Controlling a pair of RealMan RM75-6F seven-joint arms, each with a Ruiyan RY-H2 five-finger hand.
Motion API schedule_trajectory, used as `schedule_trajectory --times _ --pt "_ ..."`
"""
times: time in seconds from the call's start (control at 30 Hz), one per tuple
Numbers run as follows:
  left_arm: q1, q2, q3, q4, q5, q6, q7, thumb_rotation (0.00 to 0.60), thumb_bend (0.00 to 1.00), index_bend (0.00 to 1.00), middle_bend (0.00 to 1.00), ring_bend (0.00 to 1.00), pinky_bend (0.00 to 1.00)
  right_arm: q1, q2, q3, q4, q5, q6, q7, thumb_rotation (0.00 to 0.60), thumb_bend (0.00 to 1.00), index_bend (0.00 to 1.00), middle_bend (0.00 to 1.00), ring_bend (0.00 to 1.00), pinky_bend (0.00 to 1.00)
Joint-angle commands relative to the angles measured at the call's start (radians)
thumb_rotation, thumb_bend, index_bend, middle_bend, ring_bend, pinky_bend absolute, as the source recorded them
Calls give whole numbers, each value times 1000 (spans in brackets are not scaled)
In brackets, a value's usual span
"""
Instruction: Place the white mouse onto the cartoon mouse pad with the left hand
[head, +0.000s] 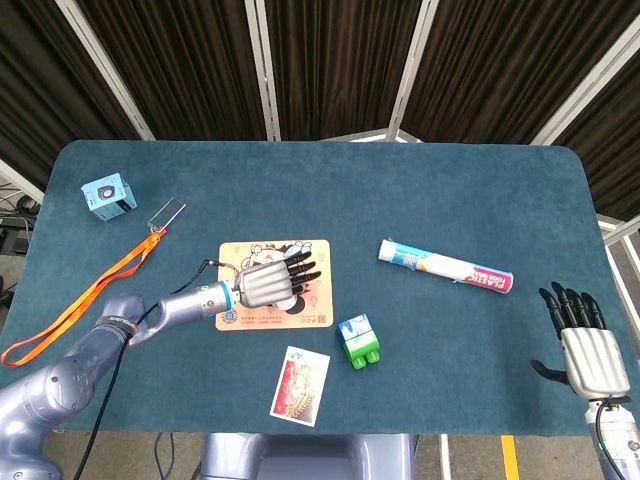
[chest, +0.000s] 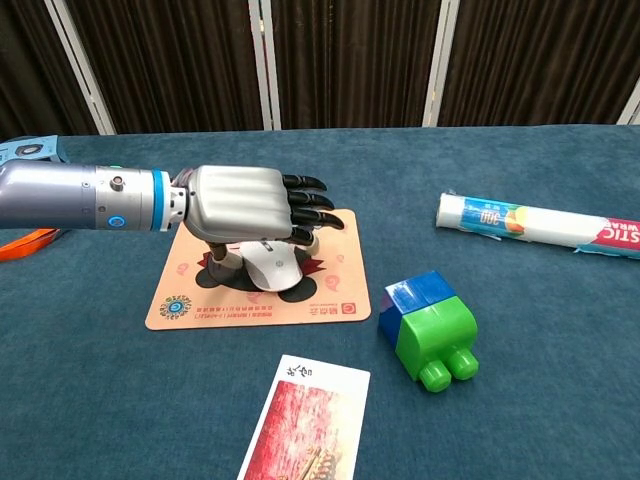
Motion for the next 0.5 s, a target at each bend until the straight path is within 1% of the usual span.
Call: schedule_trajectory --times 0.03,0.1,0.3,0.4,0.5 --pt "3 3 -3 -5 -7 -1 7 600 184 110 0 0 0 0 -1 0 1 -1 1 -1 600 86 0 0 0 0" --pt "5 6 -3 -9 -9 1 12 600 184 93 0 0 0 0 -1 0 1 -1 2 -1 600 87 0 0 0 0" --pt "8 23 -2 -26 -10 20 19 600 183 86 0 0 0 -1 0 -1 1 -3 3 3 600 86 0 0 0 0" --pt "14 39 -7 -42 -14 43 24 600 183 85 0 0 0 -1 1 -1 1 -2 2 5 600 87 0 0 0 0" --pt "26 76 -17 -83 -23 80 29 600 183 85 0 0 0 -1 1 -2 1 -2 2 6 600 85 0 0 0 0"
